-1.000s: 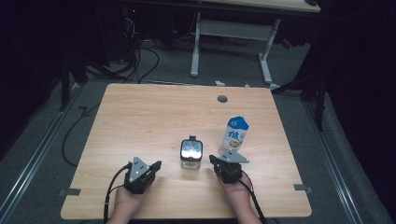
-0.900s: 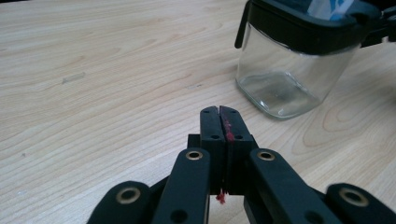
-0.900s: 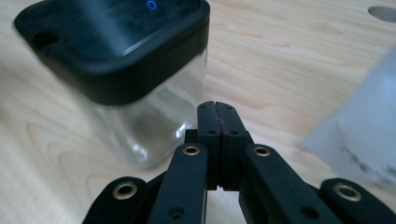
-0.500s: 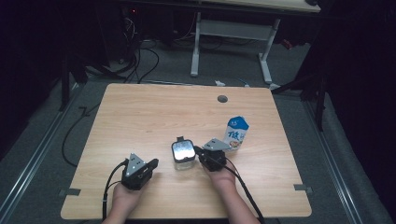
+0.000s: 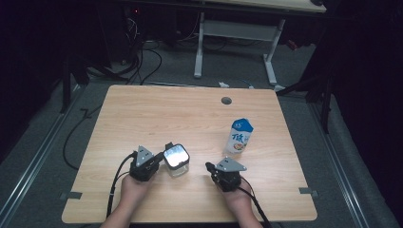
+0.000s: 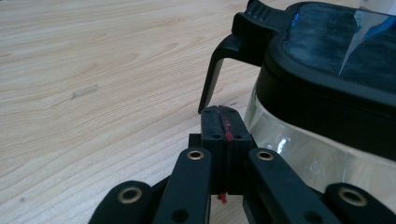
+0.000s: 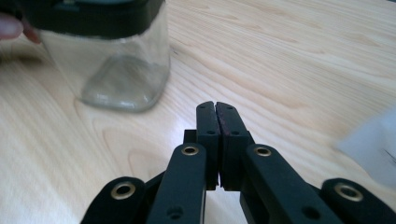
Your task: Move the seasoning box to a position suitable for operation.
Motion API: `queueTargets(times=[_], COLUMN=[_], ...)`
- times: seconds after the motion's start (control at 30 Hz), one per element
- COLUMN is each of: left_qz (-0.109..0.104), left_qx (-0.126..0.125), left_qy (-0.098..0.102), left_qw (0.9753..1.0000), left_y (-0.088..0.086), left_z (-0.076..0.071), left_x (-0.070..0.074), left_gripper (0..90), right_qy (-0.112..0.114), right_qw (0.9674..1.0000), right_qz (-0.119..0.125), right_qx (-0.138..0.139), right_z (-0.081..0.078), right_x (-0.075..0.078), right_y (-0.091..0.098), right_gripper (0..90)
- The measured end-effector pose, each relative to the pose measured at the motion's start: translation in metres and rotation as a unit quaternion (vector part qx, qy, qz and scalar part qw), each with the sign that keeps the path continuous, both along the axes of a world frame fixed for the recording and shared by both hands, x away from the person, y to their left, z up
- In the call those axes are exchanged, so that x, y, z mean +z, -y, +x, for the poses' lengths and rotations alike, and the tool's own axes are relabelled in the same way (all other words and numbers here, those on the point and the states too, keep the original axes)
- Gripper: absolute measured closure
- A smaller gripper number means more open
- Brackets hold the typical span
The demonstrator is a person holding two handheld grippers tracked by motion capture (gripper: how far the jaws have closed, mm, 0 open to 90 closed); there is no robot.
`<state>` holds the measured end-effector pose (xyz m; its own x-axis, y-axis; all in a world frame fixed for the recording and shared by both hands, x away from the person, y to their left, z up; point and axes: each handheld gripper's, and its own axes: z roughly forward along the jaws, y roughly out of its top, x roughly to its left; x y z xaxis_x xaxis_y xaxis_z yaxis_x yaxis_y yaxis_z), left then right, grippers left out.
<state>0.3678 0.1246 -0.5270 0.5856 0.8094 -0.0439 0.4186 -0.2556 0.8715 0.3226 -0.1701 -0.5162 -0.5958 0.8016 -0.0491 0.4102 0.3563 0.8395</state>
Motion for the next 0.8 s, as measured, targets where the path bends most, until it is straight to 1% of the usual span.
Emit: queueTargets(times=[0.03,0.1,0.17,0.2,0.27,0.4,0.43,0.5,0.57,0.67,0.7,0.77,0.8], left_qz=[0.002,-0.002,-0.001,-0.003,-0.001,0.001,-0.002,0.003,0.002,0.005,0.007,0.009,0.006], left_qx=[0.000,-0.003,-0.006,-0.010,-0.019,-0.033,-0.038,-0.046,-0.053,-0.050,-0.046,-0.037,-0.030], left_qy=[0.003,-0.001,-0.001,-0.003,-0.002,-0.002,-0.002,0.003,0.002,0.002,0.003,0.012,0.017], left_qw=[1.0000,1.0000,1.0000,0.9999,0.9998,0.9995,0.9993,0.9989,0.9986,0.9987,0.9989,0.9992,0.9994], left_y=[0.001,0.001,0.000,0.000,0.003,0.010,0.012,0.018,0.022,0.026,0.025,0.023,0.021], left_z=[0.001,0.002,0.003,0.002,-0.001,-0.014,-0.017,-0.025,-0.033,-0.042,-0.044,-0.047,-0.047], left_x=[0.000,-0.001,-0.001,-0.001,0.000,0.004,0.005,0.007,0.008,0.008,0.008,0.009,0.011], left_gripper=[90.0,90.0,90.0,90.0,90.0,90.0,90.0,90.0,89.9,85.5,84.4,83.2,83.1], right_qy=[0.002,0.004,0.010,0.013,0.020,0.025,0.025,0.023,0.023,0.026,0.027,0.024,0.020], right_qw=[1.0000,0.9999,0.9999,0.9998,0.9997,0.9994,0.9994,0.9995,0.9993,0.9989,0.9989,0.9988,0.9988], right_qz=[0.000,0.006,0.006,0.004,0.002,0.010,0.010,0.006,0.010,0.013,0.013,0.017,0.019], right_qx=[-0.003,-0.009,-0.011,-0.011,-0.011,-0.020,-0.021,-0.023,-0.026,-0.035,-0.037,-0.039,-0.041], right_z=[-0.004,-0.010,-0.015,-0.017,-0.021,-0.026,-0.026,-0.028,-0.028,-0.030,-0.031,-0.032,-0.032], right_x=[0.000,-0.001,-0.001,-0.001,0.000,0.000,0.000,-0.001,-0.001,-0.001,-0.001,-0.003,-0.004], right_y=[0.003,0.008,0.011,0.012,0.013,0.017,0.019,0.021,0.024,0.029,0.031,0.034,0.036], right_gripper=[88.8,88.7,88.7,88.6,88.2,88.2,88.1,88.1,87.7,86.8,86.3,86.4,86.8])
